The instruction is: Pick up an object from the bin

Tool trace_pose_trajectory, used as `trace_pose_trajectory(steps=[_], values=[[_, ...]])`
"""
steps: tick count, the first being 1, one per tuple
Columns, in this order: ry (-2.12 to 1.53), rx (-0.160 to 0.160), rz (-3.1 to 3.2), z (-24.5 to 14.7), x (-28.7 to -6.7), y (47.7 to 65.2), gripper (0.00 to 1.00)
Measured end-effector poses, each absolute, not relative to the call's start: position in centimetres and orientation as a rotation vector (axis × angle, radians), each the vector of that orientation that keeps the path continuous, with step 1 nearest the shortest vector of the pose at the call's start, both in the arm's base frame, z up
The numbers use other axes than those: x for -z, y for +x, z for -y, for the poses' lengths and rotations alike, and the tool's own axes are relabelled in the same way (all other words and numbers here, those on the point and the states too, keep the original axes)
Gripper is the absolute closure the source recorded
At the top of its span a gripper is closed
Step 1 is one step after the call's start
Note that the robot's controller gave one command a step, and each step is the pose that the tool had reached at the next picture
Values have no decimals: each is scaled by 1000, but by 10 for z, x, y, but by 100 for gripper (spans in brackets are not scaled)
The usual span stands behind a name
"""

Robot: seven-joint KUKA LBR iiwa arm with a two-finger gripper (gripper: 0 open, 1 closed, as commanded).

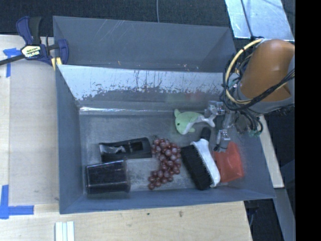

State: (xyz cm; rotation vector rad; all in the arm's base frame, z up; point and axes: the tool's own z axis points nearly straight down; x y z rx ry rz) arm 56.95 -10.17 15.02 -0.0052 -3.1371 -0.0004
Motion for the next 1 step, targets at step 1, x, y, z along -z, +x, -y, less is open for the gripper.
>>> trace_pose_trajectory(steps=[1], values=[[-2,-1,3145,101,-155,571,0]])
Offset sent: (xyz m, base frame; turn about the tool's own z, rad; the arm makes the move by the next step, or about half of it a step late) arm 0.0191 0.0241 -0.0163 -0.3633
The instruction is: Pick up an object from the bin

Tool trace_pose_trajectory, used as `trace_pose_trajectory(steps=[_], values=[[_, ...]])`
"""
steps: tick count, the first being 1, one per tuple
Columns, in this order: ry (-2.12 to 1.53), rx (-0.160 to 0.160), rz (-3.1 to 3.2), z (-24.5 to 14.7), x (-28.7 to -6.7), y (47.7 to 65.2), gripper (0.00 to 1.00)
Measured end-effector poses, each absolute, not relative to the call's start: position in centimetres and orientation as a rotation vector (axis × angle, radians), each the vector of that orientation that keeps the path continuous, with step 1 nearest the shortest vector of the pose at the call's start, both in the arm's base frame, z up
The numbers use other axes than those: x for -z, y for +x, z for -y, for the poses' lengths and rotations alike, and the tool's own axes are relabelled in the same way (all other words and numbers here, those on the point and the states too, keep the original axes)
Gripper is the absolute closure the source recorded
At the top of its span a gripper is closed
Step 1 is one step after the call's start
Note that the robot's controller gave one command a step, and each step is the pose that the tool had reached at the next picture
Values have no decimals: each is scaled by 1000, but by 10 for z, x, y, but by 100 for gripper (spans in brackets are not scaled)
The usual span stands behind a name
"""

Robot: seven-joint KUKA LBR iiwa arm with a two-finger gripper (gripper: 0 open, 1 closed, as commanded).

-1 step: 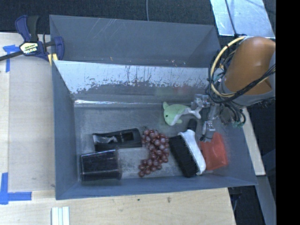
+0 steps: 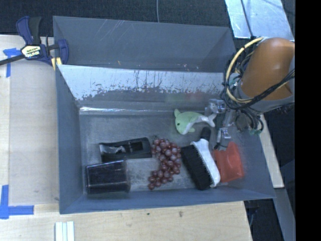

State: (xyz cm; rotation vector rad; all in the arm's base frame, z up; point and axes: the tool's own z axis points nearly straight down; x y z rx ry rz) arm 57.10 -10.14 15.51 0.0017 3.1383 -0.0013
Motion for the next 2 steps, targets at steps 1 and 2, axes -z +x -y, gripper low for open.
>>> trace_pose_trajectory(steps=[1,2], values=[[-170,4,-3132,95,-150,577,0],[-478,2,-3100,88,-145,592,0]])
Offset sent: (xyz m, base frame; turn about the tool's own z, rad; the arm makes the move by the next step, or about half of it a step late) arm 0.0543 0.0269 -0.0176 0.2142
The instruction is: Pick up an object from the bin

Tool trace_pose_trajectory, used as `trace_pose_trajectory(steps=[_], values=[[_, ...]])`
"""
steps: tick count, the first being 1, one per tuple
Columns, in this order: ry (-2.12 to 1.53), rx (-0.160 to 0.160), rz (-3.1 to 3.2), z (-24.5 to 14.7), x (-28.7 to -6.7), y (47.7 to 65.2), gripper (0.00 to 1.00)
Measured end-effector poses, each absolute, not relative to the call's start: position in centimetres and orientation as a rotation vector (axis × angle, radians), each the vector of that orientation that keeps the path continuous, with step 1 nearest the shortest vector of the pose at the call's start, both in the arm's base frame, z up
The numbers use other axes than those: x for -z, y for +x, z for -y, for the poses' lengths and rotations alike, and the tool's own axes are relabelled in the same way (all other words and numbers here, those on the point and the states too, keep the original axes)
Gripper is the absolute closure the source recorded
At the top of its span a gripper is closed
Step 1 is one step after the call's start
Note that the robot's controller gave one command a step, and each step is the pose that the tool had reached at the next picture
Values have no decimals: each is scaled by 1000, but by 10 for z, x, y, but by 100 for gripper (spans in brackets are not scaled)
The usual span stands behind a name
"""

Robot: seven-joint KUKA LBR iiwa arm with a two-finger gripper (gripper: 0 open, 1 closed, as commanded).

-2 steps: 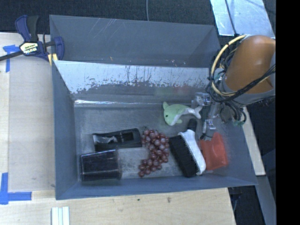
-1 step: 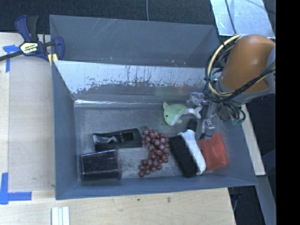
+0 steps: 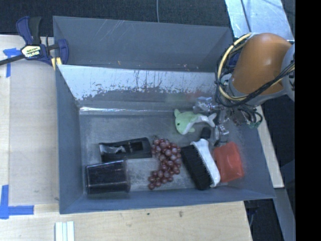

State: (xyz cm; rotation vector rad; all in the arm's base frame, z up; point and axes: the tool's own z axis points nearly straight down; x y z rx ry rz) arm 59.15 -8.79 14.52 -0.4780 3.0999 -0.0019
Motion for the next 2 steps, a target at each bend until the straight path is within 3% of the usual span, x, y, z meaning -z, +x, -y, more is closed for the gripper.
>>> trace_pose_trajectory(steps=[1,2], values=[[-379,4,-3110,93,-114,608,0],[-1185,11,-2892,79,-82,622,100]])
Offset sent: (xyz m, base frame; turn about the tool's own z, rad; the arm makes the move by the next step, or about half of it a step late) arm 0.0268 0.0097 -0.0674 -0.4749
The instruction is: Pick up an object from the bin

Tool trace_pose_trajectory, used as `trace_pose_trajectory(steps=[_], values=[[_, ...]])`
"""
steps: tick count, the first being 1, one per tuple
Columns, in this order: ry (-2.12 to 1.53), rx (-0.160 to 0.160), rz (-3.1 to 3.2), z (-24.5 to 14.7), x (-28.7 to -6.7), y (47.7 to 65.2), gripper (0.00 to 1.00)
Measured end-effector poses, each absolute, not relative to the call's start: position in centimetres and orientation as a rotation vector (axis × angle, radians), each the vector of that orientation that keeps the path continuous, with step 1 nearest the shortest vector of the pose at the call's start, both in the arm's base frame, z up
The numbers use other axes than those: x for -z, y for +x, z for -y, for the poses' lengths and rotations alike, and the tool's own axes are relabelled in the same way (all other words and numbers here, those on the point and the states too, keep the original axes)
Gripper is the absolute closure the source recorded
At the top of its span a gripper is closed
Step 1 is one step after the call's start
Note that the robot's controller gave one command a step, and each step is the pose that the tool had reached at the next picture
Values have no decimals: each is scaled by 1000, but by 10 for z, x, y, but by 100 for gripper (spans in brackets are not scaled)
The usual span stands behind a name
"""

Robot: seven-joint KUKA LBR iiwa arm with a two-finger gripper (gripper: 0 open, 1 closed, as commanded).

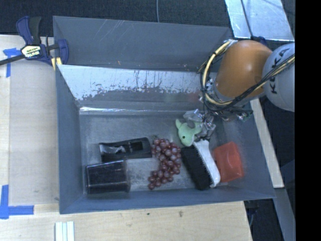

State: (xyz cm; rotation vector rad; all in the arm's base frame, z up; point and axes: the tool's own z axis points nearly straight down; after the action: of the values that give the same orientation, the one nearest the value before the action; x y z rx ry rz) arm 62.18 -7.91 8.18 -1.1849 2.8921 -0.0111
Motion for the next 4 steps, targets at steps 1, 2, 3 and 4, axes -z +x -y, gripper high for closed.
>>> trace_pose_trajectory(steps=[1,2,3,4], values=[[-1184,11,-2893,79,-82,622,100],[-1210,13,-2877,71,-210,627,100],[-1211,12,-2877,71,-210,626,100],[-1650,17,-2649,64,-192,601,100]])
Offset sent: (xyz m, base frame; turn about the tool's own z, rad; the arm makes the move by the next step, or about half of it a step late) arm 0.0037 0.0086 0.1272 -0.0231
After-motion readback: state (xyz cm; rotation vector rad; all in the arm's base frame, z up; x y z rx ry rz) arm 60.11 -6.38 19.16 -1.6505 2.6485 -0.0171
